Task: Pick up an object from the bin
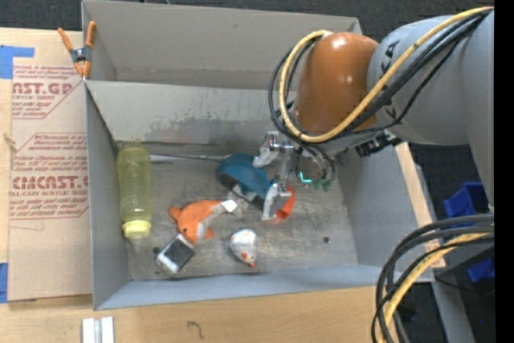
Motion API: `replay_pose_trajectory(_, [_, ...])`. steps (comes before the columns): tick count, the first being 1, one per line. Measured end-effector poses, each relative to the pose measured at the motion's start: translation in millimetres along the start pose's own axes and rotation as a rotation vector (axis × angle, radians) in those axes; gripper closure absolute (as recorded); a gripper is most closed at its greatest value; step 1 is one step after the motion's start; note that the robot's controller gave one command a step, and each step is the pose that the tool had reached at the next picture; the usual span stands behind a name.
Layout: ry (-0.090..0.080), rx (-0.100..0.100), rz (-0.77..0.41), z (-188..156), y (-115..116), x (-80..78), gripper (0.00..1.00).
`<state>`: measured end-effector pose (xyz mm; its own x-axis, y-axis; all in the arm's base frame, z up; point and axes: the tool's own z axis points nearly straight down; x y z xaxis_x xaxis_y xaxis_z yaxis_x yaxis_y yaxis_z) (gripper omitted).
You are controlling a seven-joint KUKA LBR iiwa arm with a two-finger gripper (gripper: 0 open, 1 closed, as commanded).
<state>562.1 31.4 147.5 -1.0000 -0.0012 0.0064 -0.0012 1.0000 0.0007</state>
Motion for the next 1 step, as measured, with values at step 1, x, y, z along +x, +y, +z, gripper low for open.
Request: replay_pose_trajectory(1, [-0.008, 0.000, 0.001, -4.4, -0.1, -1.9, 0.00])
